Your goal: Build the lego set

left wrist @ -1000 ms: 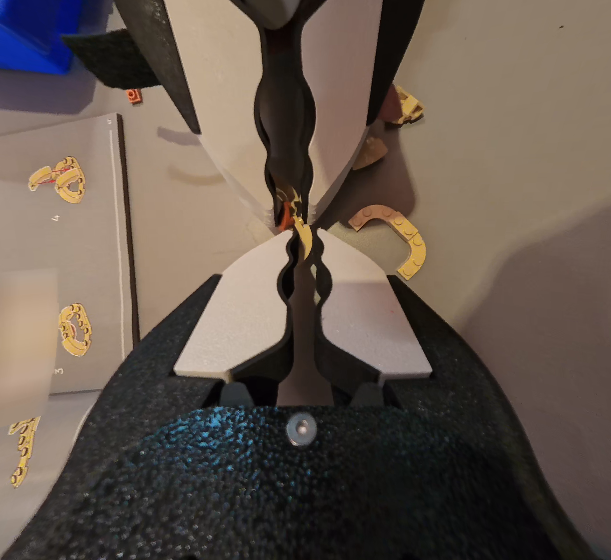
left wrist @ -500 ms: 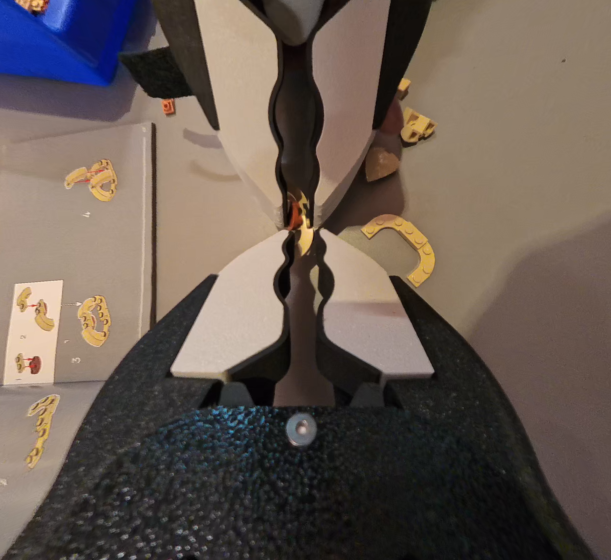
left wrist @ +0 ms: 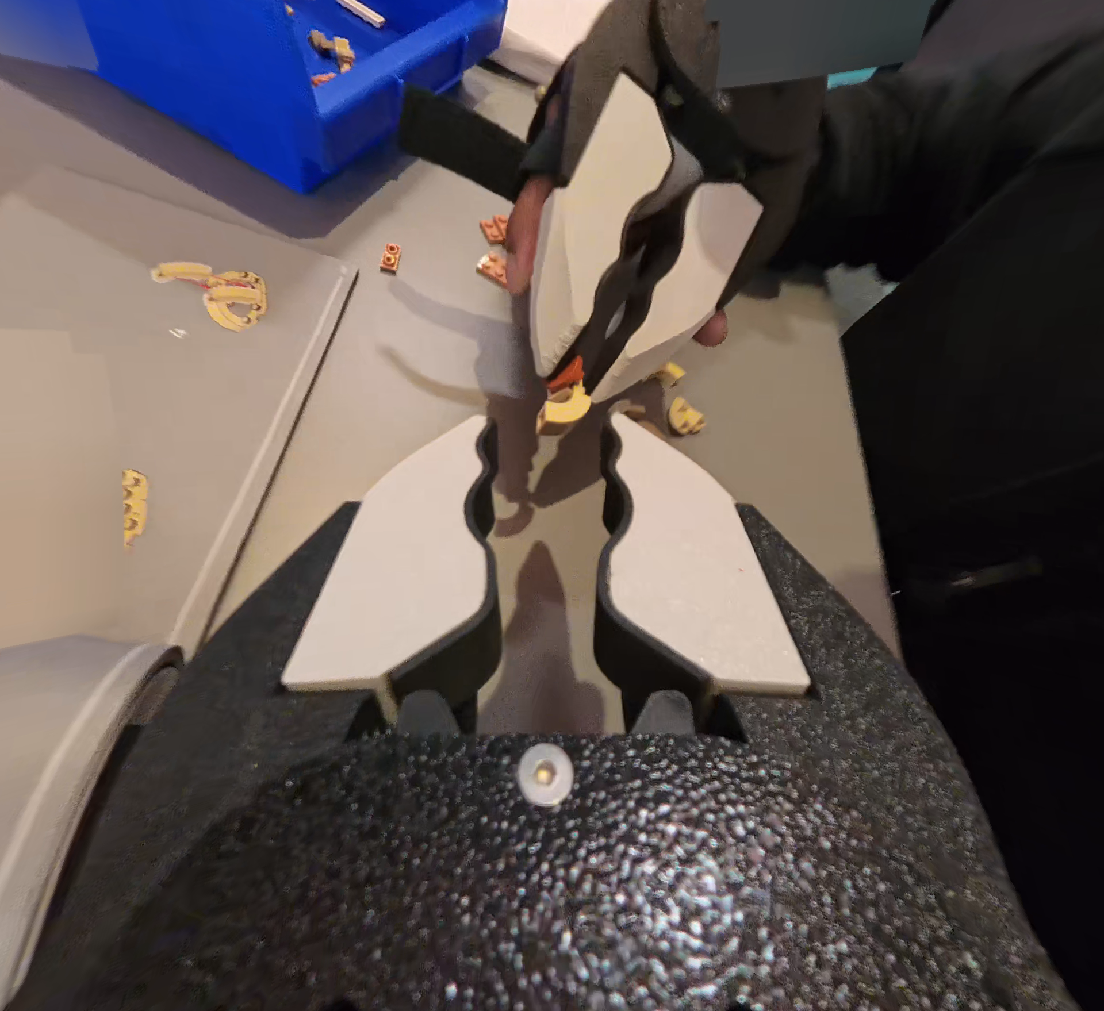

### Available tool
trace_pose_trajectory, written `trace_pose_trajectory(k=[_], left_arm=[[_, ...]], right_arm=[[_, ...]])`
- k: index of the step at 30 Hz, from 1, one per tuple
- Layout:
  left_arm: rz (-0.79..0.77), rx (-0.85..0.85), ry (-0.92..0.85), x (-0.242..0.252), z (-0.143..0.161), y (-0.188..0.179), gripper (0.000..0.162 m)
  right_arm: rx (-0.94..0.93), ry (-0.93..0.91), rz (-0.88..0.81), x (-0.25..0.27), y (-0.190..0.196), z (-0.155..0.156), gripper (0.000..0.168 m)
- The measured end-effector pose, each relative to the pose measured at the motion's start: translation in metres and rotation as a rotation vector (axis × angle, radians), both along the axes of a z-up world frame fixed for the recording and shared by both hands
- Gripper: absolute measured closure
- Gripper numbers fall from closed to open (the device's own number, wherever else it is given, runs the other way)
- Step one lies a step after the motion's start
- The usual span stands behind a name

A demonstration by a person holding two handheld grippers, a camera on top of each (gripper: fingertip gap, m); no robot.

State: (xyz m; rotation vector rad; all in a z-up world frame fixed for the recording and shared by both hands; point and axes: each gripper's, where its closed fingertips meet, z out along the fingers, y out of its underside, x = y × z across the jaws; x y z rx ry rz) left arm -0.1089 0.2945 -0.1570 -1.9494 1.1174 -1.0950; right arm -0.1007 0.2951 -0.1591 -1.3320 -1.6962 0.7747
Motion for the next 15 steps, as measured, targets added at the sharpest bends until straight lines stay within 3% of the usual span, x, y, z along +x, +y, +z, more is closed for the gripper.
trace_pose_trajectory(k=[8,12,15], left_arm=[[0.058,-0.317,-0.238,0.007,0.011,0.0,0.132],[0.074,-0.369,-0.254,0.008,0.006,0.002,0.136],[0.04,-0.382,-0.288,0.012,0.01,-0.003,0.148]], right_arm=[[0.184,0.046,-0.033,0.0,0.004,0.013,0.157],[0.232,0.043,-0.034,-0.001,0.003,0.014,0.157],[0.216,0.044,-0.036,-0.001,0.003,0.014,0.156]])
